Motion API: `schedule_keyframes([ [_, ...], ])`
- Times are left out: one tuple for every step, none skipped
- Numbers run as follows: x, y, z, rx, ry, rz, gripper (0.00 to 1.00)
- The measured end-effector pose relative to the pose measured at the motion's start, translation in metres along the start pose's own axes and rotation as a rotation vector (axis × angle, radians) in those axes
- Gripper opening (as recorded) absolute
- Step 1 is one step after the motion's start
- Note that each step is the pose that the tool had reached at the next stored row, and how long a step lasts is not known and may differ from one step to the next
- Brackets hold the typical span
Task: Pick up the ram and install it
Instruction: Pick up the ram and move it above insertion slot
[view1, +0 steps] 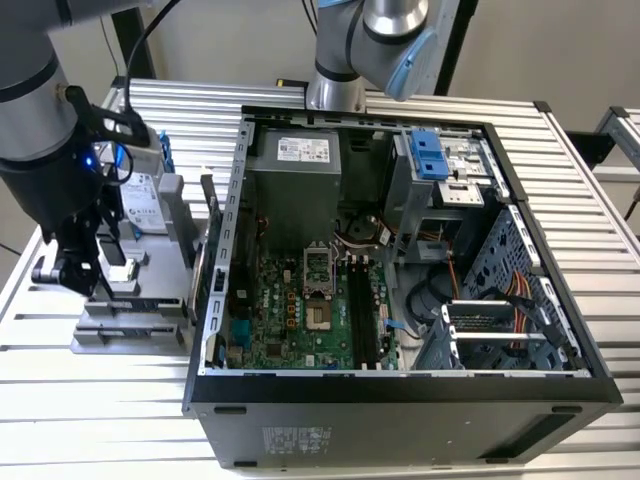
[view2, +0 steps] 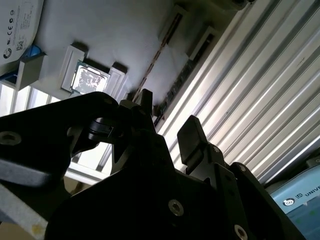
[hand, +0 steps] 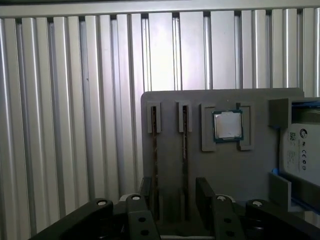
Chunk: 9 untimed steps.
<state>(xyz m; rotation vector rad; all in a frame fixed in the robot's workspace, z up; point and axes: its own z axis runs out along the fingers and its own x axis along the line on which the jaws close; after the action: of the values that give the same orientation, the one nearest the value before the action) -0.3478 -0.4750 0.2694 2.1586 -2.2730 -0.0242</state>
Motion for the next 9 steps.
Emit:
schedule_keyframes([
  [0.0000,-0.0003,0.0006,-0.0001,0.0000,0.000,1.00],
  [0.0000,-0.0007,0.0013,0.0000,0.0000,0.000,1.00],
  [0.0000,-0.0009,0.0019,-0.0001,0.0001,0.000,1.00],
  [0.0000,-0.0011,0.0026,-0.0001,0.0000,0.000,1.00],
  [-0.0001,-0.0012,0.0033,-0.0001,0.0000,0.000,1.00],
  [0.0000,-0.0013,0.0039,-0.0001,0.0001,0.000,1.00],
  [0.0000,-0.0013,0.0045,-0.0002,0.0001,0.000,1.00],
  [0.0000,-0.0014,0.0052,-0.0001,0.0000,0.000,1.00],
  [0.0000,-0.0015,0.0058,-0.0001,0.0000,0.000,1.00],
])
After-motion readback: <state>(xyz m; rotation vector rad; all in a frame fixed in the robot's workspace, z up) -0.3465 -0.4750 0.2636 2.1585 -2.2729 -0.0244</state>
